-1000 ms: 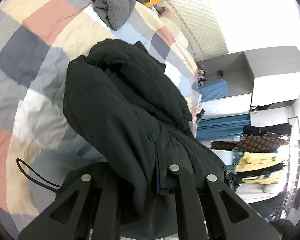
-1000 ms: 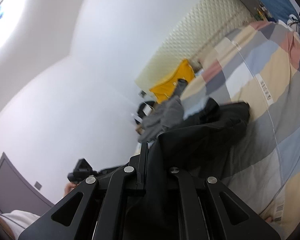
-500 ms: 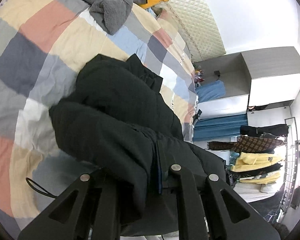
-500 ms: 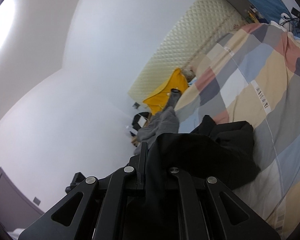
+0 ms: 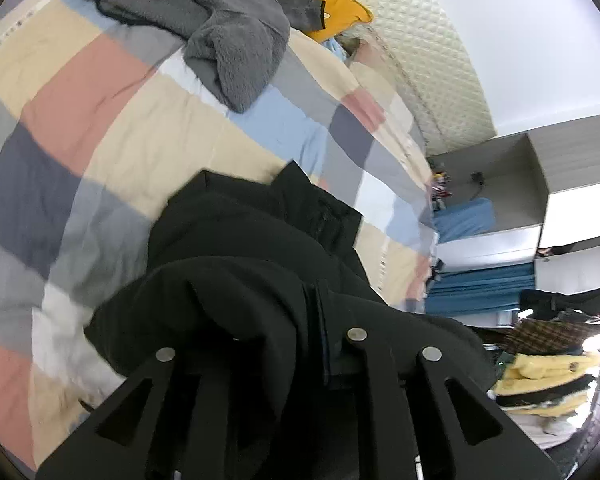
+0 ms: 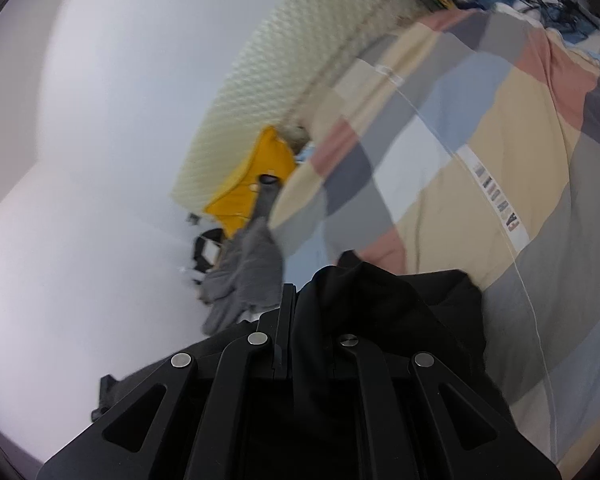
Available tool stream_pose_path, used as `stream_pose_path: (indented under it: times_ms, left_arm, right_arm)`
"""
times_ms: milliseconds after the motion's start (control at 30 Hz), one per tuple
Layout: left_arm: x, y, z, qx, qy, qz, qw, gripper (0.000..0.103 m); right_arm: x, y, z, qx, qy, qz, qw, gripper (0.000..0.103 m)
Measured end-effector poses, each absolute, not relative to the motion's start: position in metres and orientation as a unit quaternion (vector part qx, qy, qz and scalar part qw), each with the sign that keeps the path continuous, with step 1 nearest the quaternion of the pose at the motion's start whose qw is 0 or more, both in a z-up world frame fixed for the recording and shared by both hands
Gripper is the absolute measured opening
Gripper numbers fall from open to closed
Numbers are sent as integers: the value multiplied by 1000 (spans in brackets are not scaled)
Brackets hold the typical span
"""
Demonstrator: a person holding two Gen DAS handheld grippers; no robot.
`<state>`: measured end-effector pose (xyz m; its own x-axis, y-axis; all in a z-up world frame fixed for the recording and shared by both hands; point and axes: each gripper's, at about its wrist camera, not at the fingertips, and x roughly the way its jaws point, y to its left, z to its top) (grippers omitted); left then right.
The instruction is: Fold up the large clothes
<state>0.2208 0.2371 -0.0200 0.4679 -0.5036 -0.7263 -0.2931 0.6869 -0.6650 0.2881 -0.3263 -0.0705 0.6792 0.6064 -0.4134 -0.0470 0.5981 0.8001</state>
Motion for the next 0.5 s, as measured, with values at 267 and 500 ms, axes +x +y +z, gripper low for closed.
stream_pose_path:
  times_ms: [267,500]
  left_arm:
    - [284,225,-62,-359,539,-7,762,22]
    - [328,205,-97,-300,571,29,764,22]
  right_arm:
    - [356,-317,-140,405,427,134,797,4]
    - [390,-303,-191,384,472,118,785,2]
